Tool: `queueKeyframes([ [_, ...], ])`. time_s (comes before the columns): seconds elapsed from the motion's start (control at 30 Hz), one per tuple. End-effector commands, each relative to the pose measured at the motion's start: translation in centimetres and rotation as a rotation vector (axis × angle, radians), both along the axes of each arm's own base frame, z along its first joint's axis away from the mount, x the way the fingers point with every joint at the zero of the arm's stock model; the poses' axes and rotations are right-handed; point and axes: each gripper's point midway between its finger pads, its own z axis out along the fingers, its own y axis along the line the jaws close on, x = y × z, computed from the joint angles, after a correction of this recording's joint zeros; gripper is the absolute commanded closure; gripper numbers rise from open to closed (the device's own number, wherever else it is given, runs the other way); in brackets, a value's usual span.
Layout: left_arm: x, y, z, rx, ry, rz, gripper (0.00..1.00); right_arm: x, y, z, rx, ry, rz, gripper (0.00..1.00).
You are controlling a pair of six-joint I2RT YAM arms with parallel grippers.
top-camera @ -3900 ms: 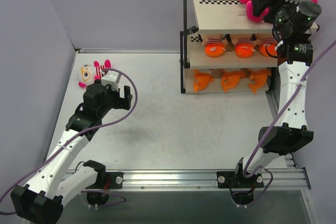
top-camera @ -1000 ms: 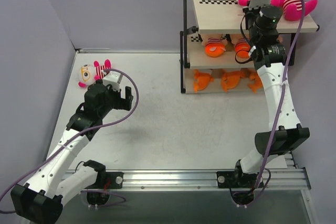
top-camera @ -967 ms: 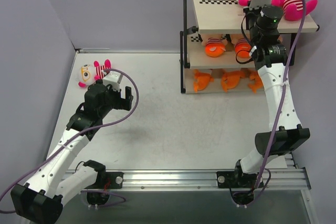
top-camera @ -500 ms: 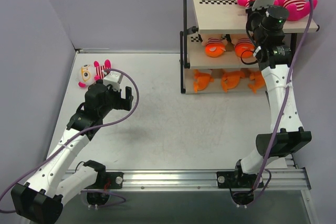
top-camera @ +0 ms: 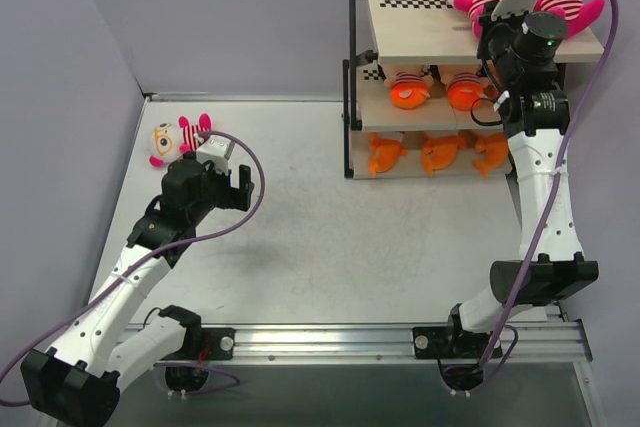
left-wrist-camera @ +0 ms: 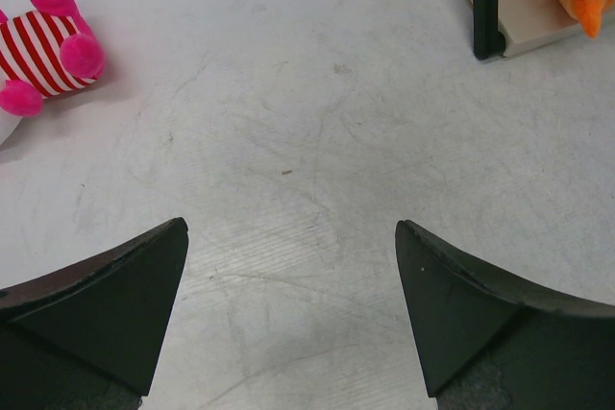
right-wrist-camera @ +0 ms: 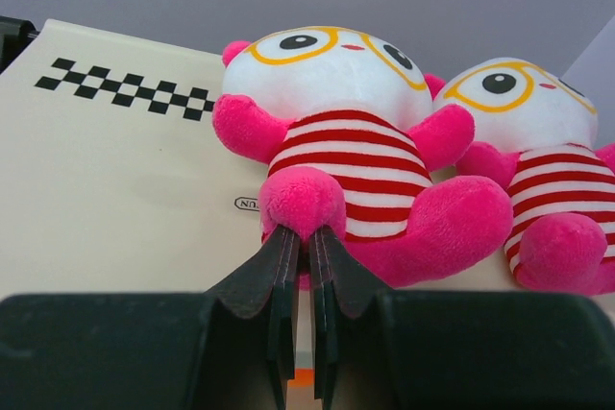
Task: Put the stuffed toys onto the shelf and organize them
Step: Place the stuffed toy onto shelf
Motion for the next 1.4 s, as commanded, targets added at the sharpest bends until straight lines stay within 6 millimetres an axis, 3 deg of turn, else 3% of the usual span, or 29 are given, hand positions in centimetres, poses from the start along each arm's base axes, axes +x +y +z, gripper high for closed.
queueKeyframes([
  [0.0, 0.1, -0.2, 0.9, -0.001, -0.022, -0.008, 0.02, -2.2, 0.5, 3.6, 0.015, -0.098, 0.036, 1.00],
  [0.8, 0.2, -0.2, 0.6, 0.002, -0.010, -0.010, 0.02, -1.4, -0.4, 0.7, 0.073, -0.032, -0.023, 1.00],
  [1.37, 0.3, -0.3, 0.4, 0.007, 0.001, -0.011, 0.02, -0.1, 0.8, -0.1, 0.111, -0.030, -0.133, 1.00],
])
